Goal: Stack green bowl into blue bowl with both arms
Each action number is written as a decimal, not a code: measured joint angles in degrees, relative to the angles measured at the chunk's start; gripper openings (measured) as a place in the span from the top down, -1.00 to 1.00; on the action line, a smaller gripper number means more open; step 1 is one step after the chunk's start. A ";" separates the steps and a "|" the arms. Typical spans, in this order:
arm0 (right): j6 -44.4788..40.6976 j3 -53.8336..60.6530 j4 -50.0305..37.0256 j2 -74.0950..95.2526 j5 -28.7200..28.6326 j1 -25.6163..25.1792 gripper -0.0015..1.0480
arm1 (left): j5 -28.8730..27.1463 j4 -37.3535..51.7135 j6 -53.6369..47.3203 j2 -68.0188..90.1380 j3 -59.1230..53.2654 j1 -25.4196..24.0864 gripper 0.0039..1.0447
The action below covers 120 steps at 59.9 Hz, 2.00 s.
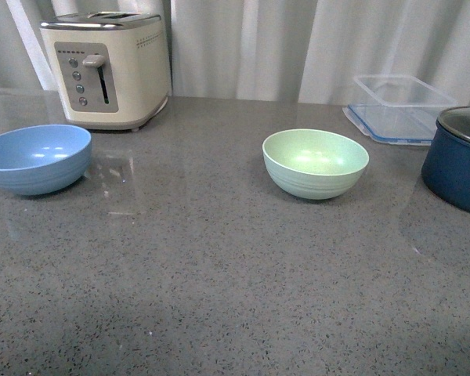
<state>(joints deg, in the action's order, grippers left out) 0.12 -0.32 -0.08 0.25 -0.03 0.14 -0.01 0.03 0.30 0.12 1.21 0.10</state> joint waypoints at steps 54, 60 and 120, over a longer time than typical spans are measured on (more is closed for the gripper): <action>0.00 0.00 0.00 0.00 0.00 0.00 -0.81 | -0.94 0.15 -0.15 0.07 0.00 0.17 -0.88; 0.02 0.00 0.00 0.00 0.00 0.00 -0.81 | -13.94 9.68 -4.87 5.31 0.35 3.08 -0.88; 0.00 0.00 0.00 0.00 -0.04 0.00 -0.81 | -4.42 -5.51 24.24 94.92 65.07 -10.88 -0.88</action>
<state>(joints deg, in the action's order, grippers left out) 0.12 -0.32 -0.08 0.25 -0.08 0.14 -4.43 -5.48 24.53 95.04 66.28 -10.79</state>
